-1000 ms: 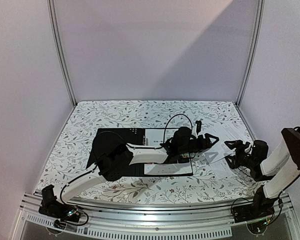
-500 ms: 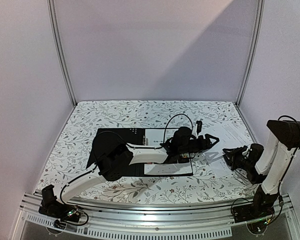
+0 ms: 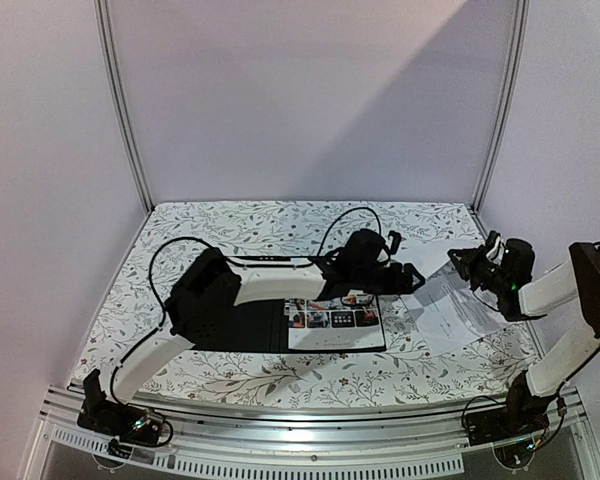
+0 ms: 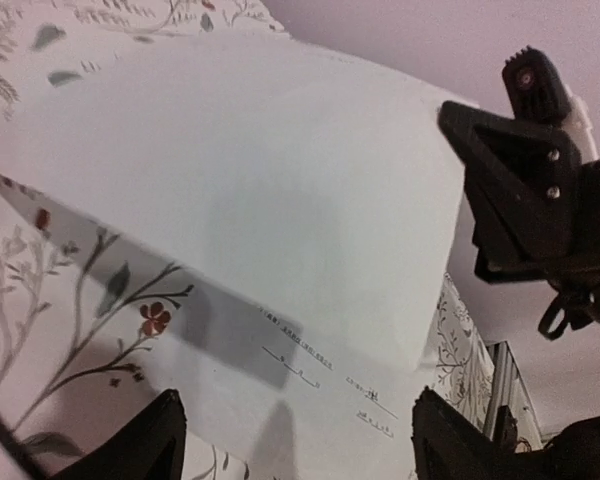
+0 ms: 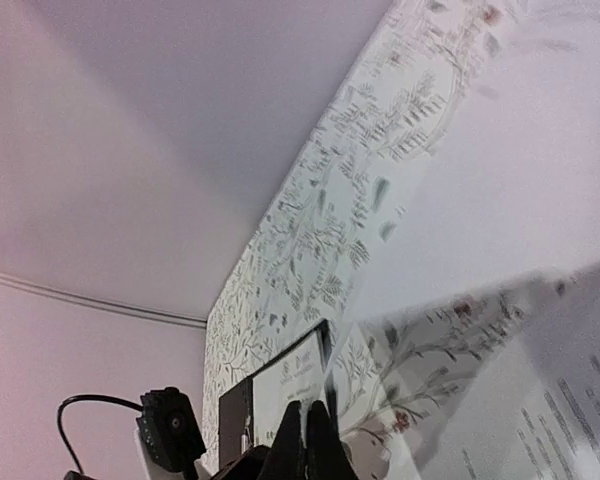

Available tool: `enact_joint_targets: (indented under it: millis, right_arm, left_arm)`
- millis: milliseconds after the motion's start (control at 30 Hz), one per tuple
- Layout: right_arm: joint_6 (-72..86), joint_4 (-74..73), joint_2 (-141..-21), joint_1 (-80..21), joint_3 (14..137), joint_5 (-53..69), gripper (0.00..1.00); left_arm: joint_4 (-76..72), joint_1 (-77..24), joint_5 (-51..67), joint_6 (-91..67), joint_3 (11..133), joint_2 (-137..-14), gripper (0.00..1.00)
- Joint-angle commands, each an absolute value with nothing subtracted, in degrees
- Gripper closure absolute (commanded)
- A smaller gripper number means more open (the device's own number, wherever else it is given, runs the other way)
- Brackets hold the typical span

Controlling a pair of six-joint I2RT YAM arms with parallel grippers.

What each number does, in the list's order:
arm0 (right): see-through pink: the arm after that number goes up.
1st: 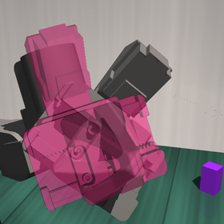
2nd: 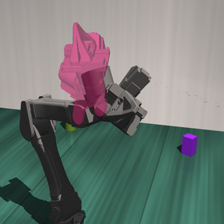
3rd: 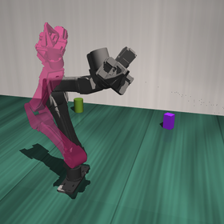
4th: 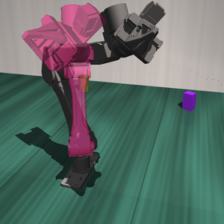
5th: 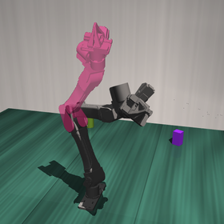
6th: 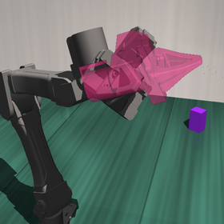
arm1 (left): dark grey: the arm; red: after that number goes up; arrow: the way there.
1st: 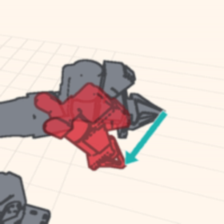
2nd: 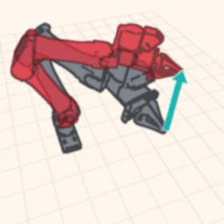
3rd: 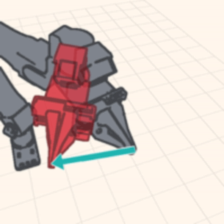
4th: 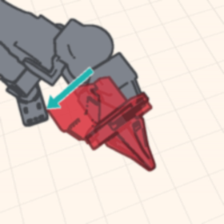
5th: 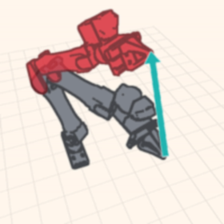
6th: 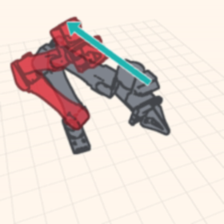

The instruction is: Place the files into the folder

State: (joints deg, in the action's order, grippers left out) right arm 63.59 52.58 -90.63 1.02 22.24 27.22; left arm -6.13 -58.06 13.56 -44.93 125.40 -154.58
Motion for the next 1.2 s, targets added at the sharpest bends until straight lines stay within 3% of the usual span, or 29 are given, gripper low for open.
enact_joint_targets:
  millis: [0, 233, 567, 933, 1167]
  right_arm:
    - [49.28, 32.57, -83.79, 0.7, 31.55, 31.16, 1.0]
    - [45.83, 22.24, -84.58, -5.6, 45.24, 40.75, 1.0]
    - [39.06, 12.42, -89.95, -22.97, 58.77, 53.25, 1.0]
    - [19.16, -15.18, -95.93, -27.25, 58.82, 55.38, 1.0]
    - [9.95, -35.74, -104.0, -26.92, 65.56, 44.01, 1.0]
  left_arm:
    - [9.74, -53.84, 9.68, -33.27, 122.2, -140.61, 0.22]
    - [18.59, -45.96, 7.0, -27.7, 109.1, -124.11, 0.22]
    - [8.05, -37.61, 0.98, -29.28, 77.76, -102.35, 0.22]
    - [9.67, -34.73, 2.47, -26.12, 74.7, -101.07, 0.21]
    - [9.88, -34.07, 4.41, -26.42, 74.71, -101.32, 0.21]
